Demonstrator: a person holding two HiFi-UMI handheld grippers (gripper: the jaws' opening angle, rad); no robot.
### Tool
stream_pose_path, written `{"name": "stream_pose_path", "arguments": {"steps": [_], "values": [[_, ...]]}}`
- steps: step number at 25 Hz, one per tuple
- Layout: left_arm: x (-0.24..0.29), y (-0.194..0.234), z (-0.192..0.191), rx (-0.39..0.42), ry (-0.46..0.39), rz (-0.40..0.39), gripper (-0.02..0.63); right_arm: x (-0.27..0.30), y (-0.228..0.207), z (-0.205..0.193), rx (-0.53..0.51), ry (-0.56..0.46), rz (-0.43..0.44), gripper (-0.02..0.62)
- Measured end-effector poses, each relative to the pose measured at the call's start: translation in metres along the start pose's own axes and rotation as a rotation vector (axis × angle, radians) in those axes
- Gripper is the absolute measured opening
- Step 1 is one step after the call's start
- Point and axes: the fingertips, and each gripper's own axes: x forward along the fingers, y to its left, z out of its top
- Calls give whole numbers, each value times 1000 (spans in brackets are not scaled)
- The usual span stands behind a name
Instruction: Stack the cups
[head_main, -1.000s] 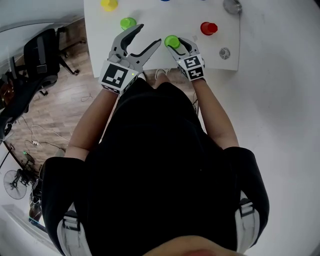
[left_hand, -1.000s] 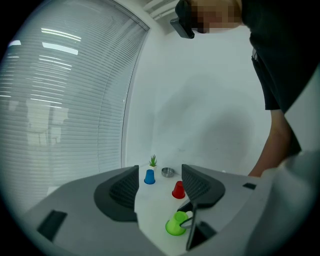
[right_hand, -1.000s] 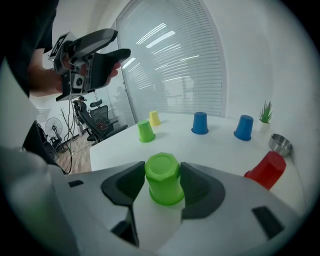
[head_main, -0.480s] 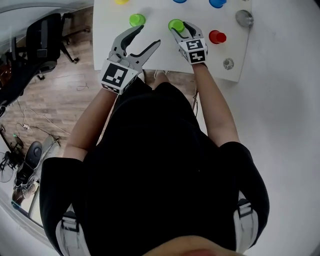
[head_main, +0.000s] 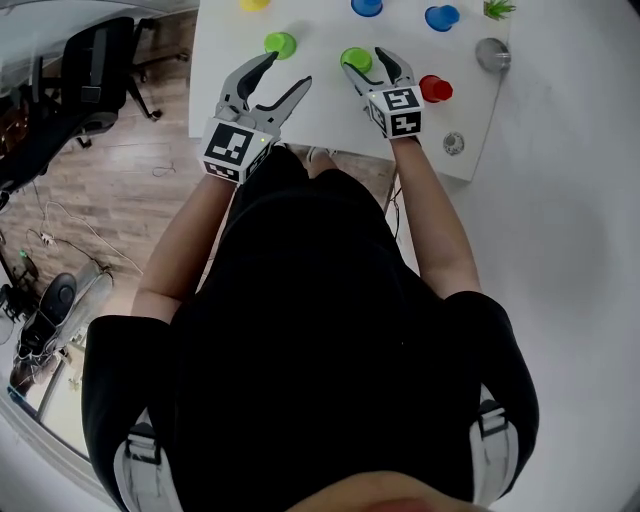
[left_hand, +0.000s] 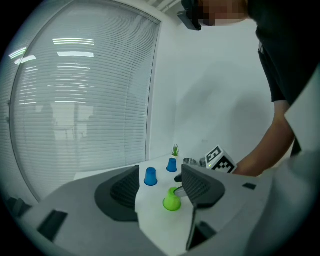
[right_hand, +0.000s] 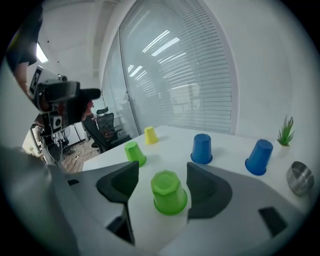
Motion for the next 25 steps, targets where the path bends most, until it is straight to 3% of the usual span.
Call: {"name": "stream_pose_path", "arguments": {"steps": [5, 10, 19, 25], "values": [[1, 28, -18, -1, 37, 101, 267, -20, 21, 49, -14, -120, 63, 301], [17, 47, -57, 19, 115, 150, 267, -36, 34, 77, -25, -206, 102, 269], [50, 89, -118, 86, 244, 207, 267, -44, 43, 89, -29, -221, 117, 250], [64, 104, -144, 46, 292, 192, 267, -41, 44, 84, -16, -196, 111, 247]]}}
